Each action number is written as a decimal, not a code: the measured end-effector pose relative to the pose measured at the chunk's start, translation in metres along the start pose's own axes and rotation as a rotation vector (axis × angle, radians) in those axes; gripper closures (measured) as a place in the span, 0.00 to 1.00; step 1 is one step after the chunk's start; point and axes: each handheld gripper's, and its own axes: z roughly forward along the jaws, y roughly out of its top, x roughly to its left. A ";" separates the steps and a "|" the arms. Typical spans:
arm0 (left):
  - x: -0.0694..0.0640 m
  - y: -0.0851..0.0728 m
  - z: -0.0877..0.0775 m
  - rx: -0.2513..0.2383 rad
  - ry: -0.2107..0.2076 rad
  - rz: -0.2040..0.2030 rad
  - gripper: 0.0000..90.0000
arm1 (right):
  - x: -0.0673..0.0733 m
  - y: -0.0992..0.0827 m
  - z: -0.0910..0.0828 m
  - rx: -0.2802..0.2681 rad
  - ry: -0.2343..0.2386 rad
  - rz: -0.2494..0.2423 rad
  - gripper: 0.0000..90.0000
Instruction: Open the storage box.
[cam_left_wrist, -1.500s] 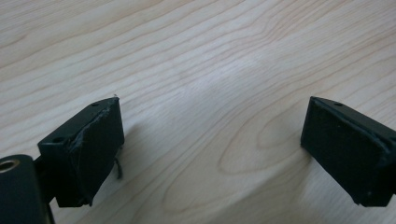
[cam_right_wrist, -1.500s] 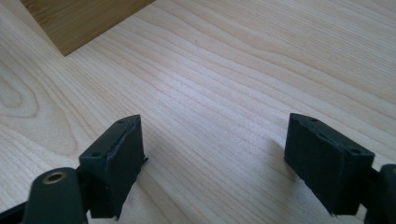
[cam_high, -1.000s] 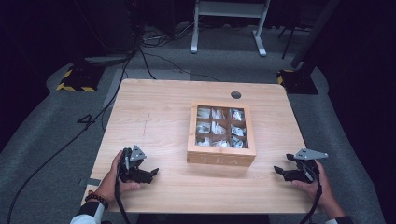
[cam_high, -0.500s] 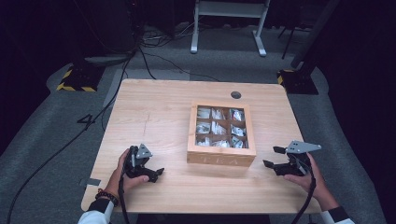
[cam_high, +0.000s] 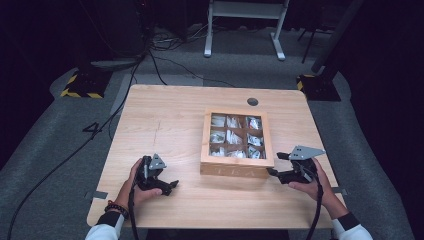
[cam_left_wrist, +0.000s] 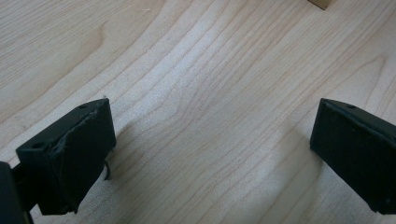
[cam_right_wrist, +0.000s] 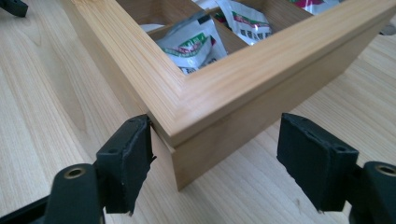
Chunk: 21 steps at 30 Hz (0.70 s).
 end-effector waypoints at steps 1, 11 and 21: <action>0.000 0.000 0.000 -0.002 0.003 -0.002 0.01 | 0.001 0.001 0.001 0.001 0.003 -0.002 0.31; -0.001 0.000 0.000 -0.002 0.002 -0.009 0.01 | 0.001 -0.002 0.008 0.000 0.049 0.023 0.34; -0.001 0.000 0.000 -0.002 0.003 -0.009 0.01 | 0.001 -0.001 0.006 -0.037 0.060 0.045 0.38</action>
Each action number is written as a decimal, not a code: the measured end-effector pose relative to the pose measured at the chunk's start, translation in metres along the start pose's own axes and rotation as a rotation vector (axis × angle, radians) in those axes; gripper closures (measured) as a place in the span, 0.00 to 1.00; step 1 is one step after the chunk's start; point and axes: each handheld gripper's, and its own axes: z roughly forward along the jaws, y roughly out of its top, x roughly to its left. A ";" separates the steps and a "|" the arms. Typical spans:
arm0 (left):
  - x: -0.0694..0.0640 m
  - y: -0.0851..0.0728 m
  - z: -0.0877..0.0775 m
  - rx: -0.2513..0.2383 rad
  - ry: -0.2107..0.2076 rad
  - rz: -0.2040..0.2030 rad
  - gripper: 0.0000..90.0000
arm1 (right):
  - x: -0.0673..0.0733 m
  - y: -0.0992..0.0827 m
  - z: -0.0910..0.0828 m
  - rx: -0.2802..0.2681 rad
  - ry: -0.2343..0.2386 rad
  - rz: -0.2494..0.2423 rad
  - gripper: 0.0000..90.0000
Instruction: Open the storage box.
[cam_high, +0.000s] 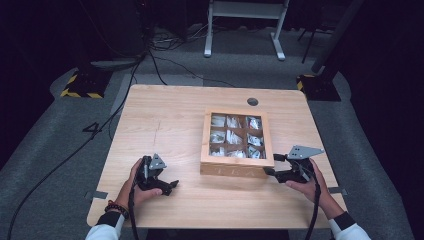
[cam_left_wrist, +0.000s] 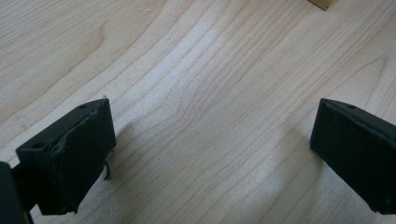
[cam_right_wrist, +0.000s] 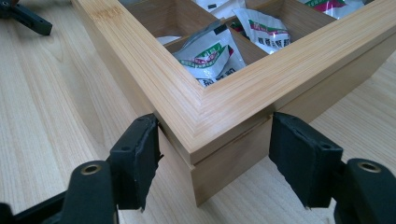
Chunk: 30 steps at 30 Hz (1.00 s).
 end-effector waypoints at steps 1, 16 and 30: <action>0.000 0.000 0.000 0.002 -0.001 0.002 0.01 | 0.000 0.000 0.000 -0.001 -0.002 -0.002 0.38; 0.001 0.004 0.001 0.008 -0.001 -0.009 0.04 | 0.001 0.005 -0.002 -0.008 -0.005 0.007 0.38; -0.007 0.033 -0.005 -0.057 -0.018 0.051 0.22 | -0.001 0.011 -0.007 -0.048 -0.005 0.037 0.38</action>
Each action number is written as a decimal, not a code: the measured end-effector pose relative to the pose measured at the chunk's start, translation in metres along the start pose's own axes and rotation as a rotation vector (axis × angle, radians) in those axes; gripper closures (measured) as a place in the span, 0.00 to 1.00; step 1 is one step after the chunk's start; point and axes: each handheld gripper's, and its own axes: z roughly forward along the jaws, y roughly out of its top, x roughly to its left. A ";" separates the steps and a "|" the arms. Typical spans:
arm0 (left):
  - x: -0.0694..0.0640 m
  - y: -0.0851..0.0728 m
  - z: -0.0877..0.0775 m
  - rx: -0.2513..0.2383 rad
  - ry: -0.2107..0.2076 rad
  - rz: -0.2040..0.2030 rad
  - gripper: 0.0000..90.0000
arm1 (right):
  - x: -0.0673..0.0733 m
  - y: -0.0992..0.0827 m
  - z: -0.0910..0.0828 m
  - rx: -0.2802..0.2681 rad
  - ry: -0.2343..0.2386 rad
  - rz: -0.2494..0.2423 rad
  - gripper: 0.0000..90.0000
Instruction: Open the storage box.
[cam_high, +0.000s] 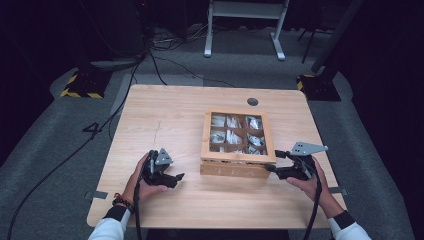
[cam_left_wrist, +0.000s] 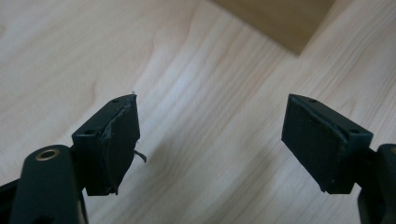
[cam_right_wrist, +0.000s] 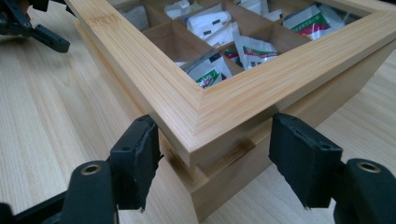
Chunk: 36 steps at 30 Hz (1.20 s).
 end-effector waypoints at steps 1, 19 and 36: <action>0.000 0.000 0.000 0.000 0.000 0.000 0.22 | 0.000 0.000 0.000 0.000 0.000 0.000 0.38; -0.028 0.079 -0.002 -0.183 -0.006 0.131 0.24 | -0.004 0.015 -0.008 -0.044 -0.023 0.009 0.37; -0.036 0.110 -0.004 -0.234 0.038 0.238 0.29 | -0.006 0.026 -0.014 -0.097 -0.036 0.019 0.36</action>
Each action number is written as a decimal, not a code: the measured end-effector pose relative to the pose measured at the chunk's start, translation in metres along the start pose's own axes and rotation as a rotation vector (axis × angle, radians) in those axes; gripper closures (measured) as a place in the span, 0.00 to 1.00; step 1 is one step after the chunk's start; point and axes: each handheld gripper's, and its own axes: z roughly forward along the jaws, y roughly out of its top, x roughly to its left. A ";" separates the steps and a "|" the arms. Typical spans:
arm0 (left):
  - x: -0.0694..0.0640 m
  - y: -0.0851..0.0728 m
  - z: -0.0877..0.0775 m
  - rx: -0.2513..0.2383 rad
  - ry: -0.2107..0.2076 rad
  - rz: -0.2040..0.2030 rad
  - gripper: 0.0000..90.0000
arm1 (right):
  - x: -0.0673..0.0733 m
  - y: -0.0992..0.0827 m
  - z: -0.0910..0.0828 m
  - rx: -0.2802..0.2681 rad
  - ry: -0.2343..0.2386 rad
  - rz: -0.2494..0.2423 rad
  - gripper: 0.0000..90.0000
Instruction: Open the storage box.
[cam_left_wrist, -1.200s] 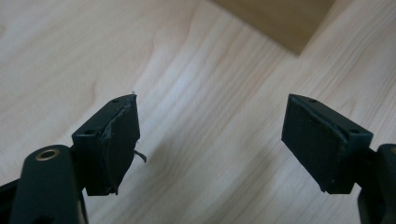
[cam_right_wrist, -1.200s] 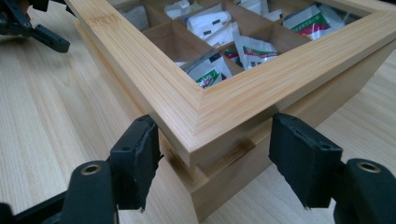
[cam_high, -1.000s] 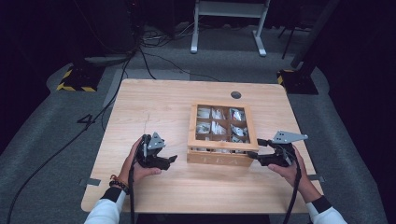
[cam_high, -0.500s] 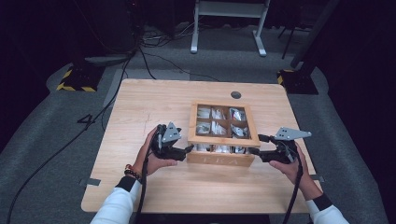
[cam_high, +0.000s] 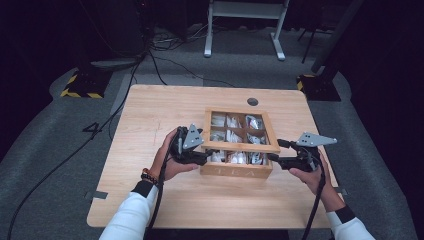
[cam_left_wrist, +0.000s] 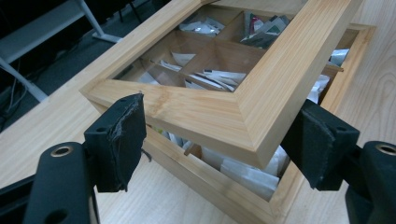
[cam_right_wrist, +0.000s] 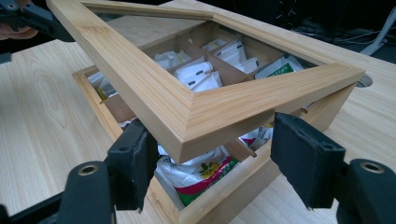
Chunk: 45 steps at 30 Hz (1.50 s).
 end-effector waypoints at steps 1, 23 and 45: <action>0.000 0.001 0.000 -0.002 0.004 0.008 0.30 | 0.000 0.000 0.000 -0.004 0.002 0.004 0.36; 0.016 0.031 -0.004 -0.093 0.007 0.025 0.48 | -0.029 -0.031 -0.024 0.049 -0.111 0.026 0.36; 0.048 0.060 -0.002 -0.156 -0.001 -0.028 0.51 | -0.045 -0.089 -0.022 0.167 -0.125 0.055 0.33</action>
